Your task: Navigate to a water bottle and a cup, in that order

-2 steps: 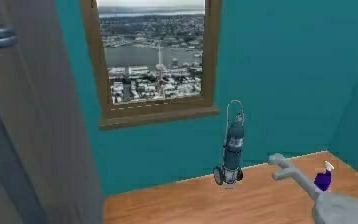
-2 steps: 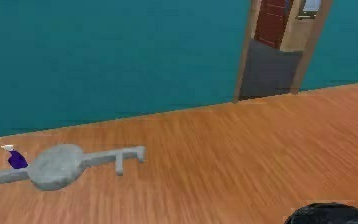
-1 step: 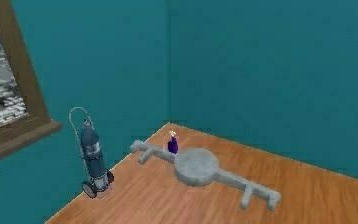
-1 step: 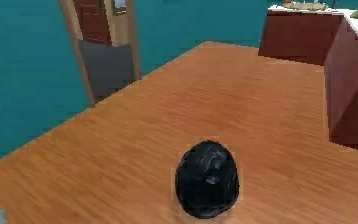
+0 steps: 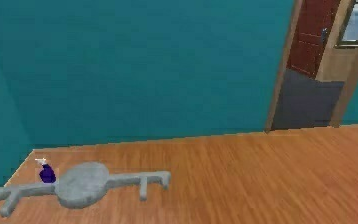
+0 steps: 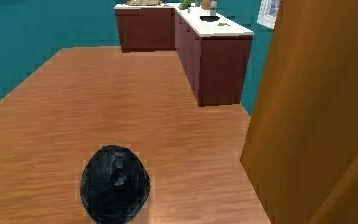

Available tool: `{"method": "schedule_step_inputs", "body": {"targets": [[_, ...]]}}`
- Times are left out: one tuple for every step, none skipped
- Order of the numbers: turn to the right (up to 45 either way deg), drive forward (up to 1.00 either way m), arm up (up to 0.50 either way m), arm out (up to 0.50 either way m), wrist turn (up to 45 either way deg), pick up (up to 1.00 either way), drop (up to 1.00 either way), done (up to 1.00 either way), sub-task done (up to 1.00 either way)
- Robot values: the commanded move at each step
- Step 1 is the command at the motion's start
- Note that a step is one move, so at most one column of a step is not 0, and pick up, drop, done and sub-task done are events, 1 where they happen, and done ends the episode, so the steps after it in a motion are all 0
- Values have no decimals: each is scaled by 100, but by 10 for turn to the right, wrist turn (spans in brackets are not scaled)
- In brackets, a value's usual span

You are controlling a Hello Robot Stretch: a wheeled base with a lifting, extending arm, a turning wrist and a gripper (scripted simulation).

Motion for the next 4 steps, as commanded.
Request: {"method": "schedule_step_inputs", "body": {"targets": [[30, 0, 0, 0, 0, 0, 0, 0, 0], [0, 75, 0, 0, 0, 0, 0, 0, 0], [300, 0, 0, 0, 0, 0, 0, 0, 0], [0, 40, 0, 0, 0, 0, 0, 0, 0]]}}
